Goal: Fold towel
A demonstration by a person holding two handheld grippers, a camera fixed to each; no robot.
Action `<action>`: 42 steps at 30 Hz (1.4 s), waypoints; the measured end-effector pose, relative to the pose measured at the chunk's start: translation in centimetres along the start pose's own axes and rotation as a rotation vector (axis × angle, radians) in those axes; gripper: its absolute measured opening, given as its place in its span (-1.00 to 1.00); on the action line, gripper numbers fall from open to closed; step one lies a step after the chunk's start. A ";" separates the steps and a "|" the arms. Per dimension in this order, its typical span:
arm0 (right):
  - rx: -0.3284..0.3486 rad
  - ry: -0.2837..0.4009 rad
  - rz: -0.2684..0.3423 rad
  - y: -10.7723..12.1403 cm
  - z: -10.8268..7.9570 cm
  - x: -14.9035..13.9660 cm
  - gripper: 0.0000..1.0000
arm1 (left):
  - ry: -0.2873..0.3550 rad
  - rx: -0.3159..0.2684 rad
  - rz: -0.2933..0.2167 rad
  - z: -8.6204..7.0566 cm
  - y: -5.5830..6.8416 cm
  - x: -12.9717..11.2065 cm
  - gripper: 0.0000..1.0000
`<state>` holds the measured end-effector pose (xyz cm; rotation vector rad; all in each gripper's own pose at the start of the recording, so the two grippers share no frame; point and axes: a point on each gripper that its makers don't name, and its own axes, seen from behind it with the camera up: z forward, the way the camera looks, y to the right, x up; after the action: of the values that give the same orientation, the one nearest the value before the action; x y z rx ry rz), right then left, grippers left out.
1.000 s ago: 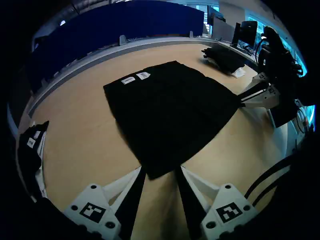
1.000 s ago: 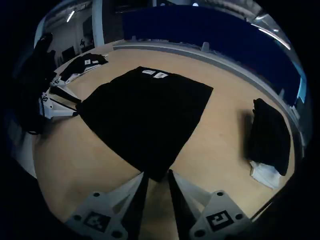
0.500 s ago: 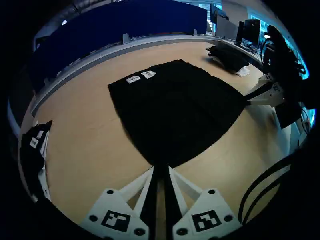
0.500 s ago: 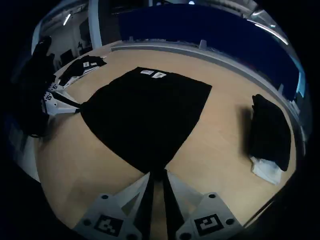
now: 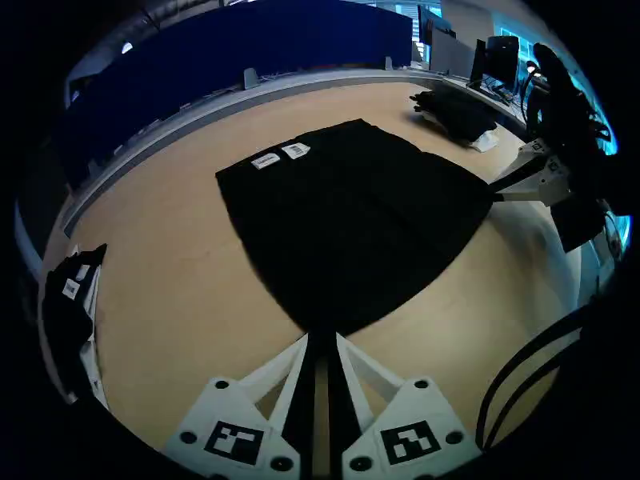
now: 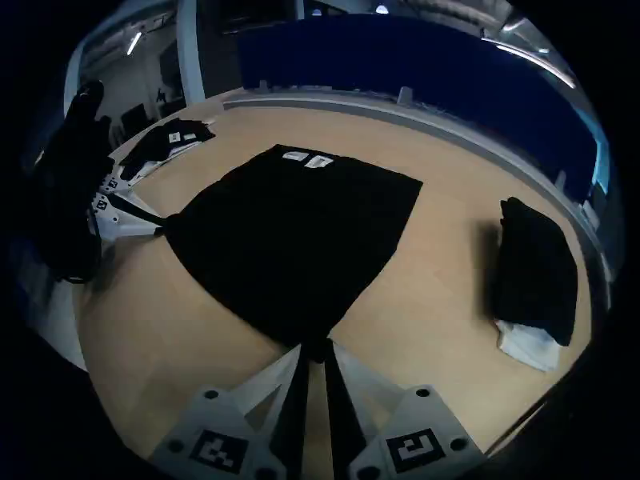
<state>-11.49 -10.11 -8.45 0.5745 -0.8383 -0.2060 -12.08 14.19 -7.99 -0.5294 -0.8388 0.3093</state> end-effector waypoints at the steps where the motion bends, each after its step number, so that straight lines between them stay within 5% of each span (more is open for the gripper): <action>1: 0.000 0.002 -0.001 0.0 -0.1 0.1 -0.74 | 0.002 0.001 -0.001 -0.1 0.0 0.1 -0.82; 33: 0.023 0.067 0.036 -1.7 -9.1 6.0 -0.74 | 0.063 0.007 -0.095 -8.8 0.6 5.8 -0.82; 42: 0.039 0.048 0.040 -2.1 -10.3 5.8 -0.74 | 0.053 0.001 -0.105 -9.7 1.1 5.6 -0.82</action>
<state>0.12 -10.03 -11.37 0.5966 -0.8075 -0.1394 -1.12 14.54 -10.41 -0.4890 -0.8122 0.1991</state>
